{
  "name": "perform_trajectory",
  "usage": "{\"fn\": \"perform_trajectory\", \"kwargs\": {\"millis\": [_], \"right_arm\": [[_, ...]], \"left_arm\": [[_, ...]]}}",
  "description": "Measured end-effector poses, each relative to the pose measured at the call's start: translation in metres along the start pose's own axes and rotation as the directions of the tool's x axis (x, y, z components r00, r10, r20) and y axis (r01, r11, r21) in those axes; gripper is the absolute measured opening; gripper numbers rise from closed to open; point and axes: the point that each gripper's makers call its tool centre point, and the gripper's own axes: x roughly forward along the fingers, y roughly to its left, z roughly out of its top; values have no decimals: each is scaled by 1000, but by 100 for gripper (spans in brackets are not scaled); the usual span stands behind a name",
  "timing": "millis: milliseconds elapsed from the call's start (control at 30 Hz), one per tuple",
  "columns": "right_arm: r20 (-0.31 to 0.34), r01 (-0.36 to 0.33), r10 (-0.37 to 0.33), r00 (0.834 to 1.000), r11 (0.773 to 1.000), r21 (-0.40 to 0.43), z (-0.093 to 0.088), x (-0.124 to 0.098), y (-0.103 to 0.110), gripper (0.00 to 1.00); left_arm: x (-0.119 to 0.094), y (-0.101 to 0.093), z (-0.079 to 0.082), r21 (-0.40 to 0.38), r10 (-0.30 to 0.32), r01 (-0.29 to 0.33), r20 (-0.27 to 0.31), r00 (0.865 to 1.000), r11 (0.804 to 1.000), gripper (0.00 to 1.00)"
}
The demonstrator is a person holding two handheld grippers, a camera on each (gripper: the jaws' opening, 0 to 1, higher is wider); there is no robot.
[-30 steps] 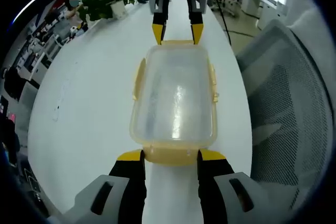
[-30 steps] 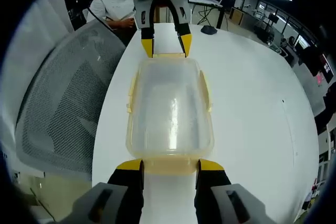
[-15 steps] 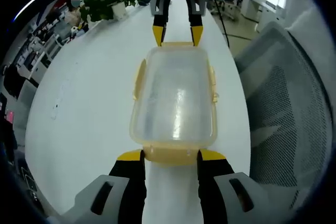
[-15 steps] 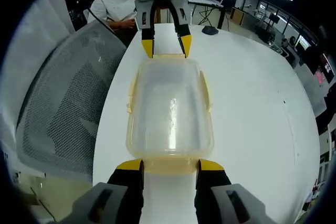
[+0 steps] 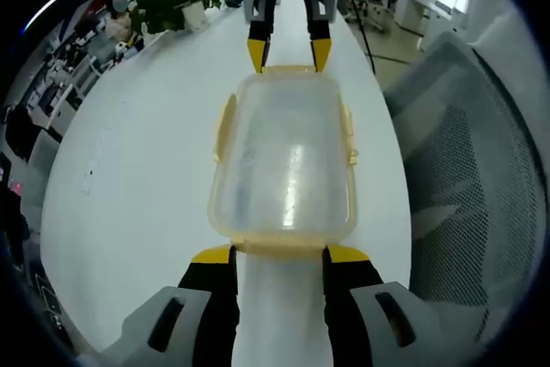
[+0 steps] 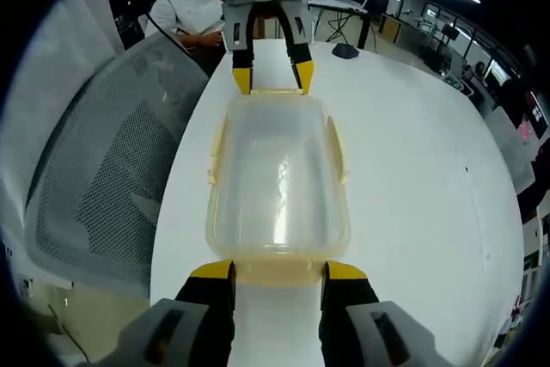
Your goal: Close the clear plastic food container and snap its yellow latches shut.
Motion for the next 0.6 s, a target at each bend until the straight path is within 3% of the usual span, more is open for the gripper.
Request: {"fn": "perform_trajectory", "kwargs": {"millis": [67,133,167,200,267,500,600], "right_arm": [[-3,2,-2,1000,1000,-8,0,0,0,37],[-32,17,-15,999,999,38,-9,0,-3,41],[-22,22,-22,1000,999,31,-9,1,-4,49],[-10,17,-16,1000,999,32,-9,0,-2,51],[-1,8,-8,1000,999,53,-10,-2,1,46],[31,32,-35,999,995,98,-6,-9,2,47],[54,53,-64,996,979,197,-2,-13,-1,44]], "left_arm": [[0,-1,-1,3,3,-3,1,1000,1000,36],[1,-6,-6,-11,-25,25,-17,1000,1000,32],[3,-8,-9,-10,-24,23,-28,999,1000,38],[4,-6,-11,10,3,-2,-30,1000,1000,43],[3,-9,-10,-20,-2,2,-6,1000,1000,45],[-4,-11,-15,-62,5,-5,2,1000,998,46],[-11,-7,-5,-149,31,-23,53,998,989,46]]}}
